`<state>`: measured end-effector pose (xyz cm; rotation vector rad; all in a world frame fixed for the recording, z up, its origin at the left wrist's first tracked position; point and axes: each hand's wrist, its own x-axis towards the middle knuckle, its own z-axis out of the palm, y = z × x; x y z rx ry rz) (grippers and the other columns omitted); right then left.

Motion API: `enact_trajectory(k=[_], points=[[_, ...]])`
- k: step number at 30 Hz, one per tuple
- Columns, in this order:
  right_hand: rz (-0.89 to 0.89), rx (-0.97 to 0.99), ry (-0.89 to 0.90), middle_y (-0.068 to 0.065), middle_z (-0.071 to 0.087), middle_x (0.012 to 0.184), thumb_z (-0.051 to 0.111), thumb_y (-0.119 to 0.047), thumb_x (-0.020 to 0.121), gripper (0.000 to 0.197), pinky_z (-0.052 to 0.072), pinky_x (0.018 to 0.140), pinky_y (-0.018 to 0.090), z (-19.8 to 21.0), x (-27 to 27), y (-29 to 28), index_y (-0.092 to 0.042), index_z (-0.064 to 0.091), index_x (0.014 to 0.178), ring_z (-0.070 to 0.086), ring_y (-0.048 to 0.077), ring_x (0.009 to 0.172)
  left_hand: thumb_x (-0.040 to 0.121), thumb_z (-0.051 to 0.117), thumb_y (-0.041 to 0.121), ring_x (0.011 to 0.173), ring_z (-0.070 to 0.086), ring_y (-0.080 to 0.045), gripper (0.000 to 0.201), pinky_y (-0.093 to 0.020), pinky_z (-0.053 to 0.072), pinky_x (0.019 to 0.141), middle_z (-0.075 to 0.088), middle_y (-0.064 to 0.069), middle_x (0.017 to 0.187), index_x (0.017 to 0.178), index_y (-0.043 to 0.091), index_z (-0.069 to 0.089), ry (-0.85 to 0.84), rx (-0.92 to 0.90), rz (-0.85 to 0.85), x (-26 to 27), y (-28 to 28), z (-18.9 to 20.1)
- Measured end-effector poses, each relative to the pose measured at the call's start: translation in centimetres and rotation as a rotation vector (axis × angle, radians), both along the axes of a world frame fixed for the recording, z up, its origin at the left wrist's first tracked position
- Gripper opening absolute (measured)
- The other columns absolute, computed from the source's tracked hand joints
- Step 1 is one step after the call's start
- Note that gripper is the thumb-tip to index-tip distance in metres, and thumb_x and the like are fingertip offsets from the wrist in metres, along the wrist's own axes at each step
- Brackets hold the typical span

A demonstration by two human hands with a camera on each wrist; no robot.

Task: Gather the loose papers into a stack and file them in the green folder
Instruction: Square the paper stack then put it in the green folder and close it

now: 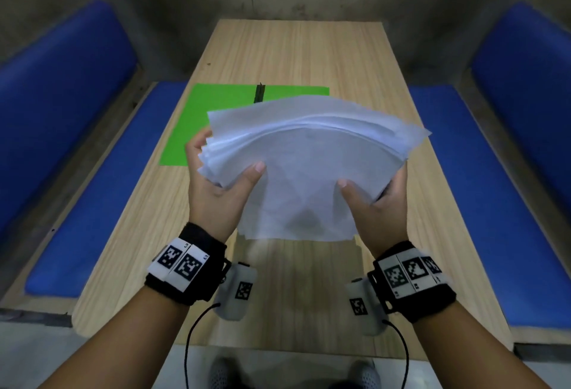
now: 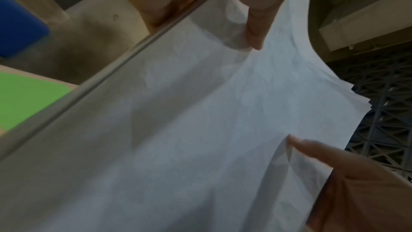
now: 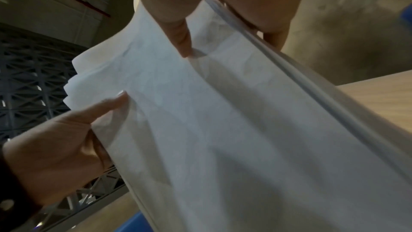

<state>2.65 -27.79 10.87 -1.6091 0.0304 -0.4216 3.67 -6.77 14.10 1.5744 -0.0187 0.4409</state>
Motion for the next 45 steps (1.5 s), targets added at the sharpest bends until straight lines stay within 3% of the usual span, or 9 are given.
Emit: enact_trajectory(k=[5,8,13,28,32,35,40,43,45], points=[[0.043,0.029,0.119,-0.011,0.065,0.089,0.066,-0.006,0.085,0.022,0.050,0.061,0.010,-0.2,0.8,-0.3,-0.026,0.058,0.091,0.063,-0.013,0.072,0.073,0.079,0.015,0.139,0.025,-0.038,0.095,-0.059,0.031,0.109,0.020,-0.025,0.147,0.142,0.008,0.015,-0.390,0.476,0.263,0.4,-0.4,3.6],[0.073,0.056,0.125,-0.011,0.065,0.086,0.063,-0.002,0.086,0.022,0.049,0.058,0.008,-0.1,1.1,-0.6,-0.023,0.060,0.090,0.064,-0.013,0.068,0.083,0.064,0.032,0.146,-0.008,-0.018,0.084,-0.055,0.006,0.118,-0.011,0.006,0.157,0.143,0.026,0.007,-0.598,1.137,0.335,-0.1,-2.3,7.2],[0.083,0.102,0.127,-0.007,0.067,0.091,0.064,0.000,0.085,0.021,0.050,0.061,0.011,-0.4,1.4,-0.9,-0.017,0.060,0.097,0.066,-0.009,0.071,0.085,0.052,0.038,0.144,0.028,-0.026,0.075,-0.064,0.013,0.113,0.033,-0.008,0.154,0.150,0.015,0.021,-0.381,1.619,-0.029,0.1,-4.3,8.1],[0.125,0.079,0.149,-0.004,0.070,0.093,0.068,-0.014,0.080,0.018,0.056,0.070,0.024,-1.0,1.7,-1.8,-0.026,0.062,0.092,0.069,0.006,0.082,0.089,0.045,0.030,0.134,0.039,-0.031,0.068,-0.060,0.026,0.108,0.042,-0.007,0.146,0.149,0.030,0.014,-0.305,1.716,-0.101,1.8,-4.1,8.2],[0.148,0.069,0.120,-0.006,0.070,0.091,0.068,-0.016,0.078,0.020,0.056,0.070,0.024,-0.9,1.7,-1.6,-0.024,0.062,0.094,0.068,0.007,0.082,0.088,0.049,0.016,0.072,0.055,-0.031,0.075,-0.034,0.039,0.057,0.061,0.000,0.087,0.149,0.029,0.008,-0.237,1.644,-0.155,2.6,-4.2,8.7],[0.092,0.135,0.079,-0.008,0.071,0.090,0.067,0.000,0.082,0.029,0.056,0.075,0.028,-1.3,1.8,-1.5,-0.023,0.059,0.097,0.067,0.010,0.086,0.087,0.049,0.016,0.070,0.053,-0.034,0.035,-0.030,0.025,0.049,0.066,-0.003,0.086,0.120,0.028,0.049,-0.198,1.615,-0.147,3.6,-3.5,9.3],[-0.326,0.144,0.388,0.003,0.044,0.139,0.083,-0.037,0.065,0.084,0.041,0.103,0.039,-5.3,1.8,-4.4,-0.026,0.036,0.133,0.047,0.018,0.126,0.086,0.054,0.015,0.066,0.050,-0.030,0.003,-0.033,0.037,0.059,0.050,0.003,0.059,0.083,0.015,0.055,-0.249,1.173,-0.229,3.8,0.6,10.1],[-0.120,0.415,0.620,0.004,0.056,0.137,0.084,-0.057,0.048,0.089,0.047,0.086,0.038,-7.7,1.2,-5.8,-0.031,0.046,0.125,0.059,0.020,0.112,0.086,0.055,0.016,0.083,0.067,-0.019,0.013,-0.034,0.052,0.076,0.072,-0.001,0.084,0.094,0.011,0.065,-0.077,0.750,-0.339,4.4,3.4,9.3],[0.096,0.555,0.616,0.004,0.065,0.128,0.079,-0.050,0.064,0.069,0.054,0.082,0.037,-7.7,0.9,-6.1,-0.025,0.055,0.125,0.065,0.024,0.109,0.084,0.055,0.014,0.085,0.068,-0.003,0.021,-0.024,0.053,0.079,0.075,0.013,0.090,0.100,0.021,0.067,0.054,0.529,-0.404,4.7,4.7,7.2]])
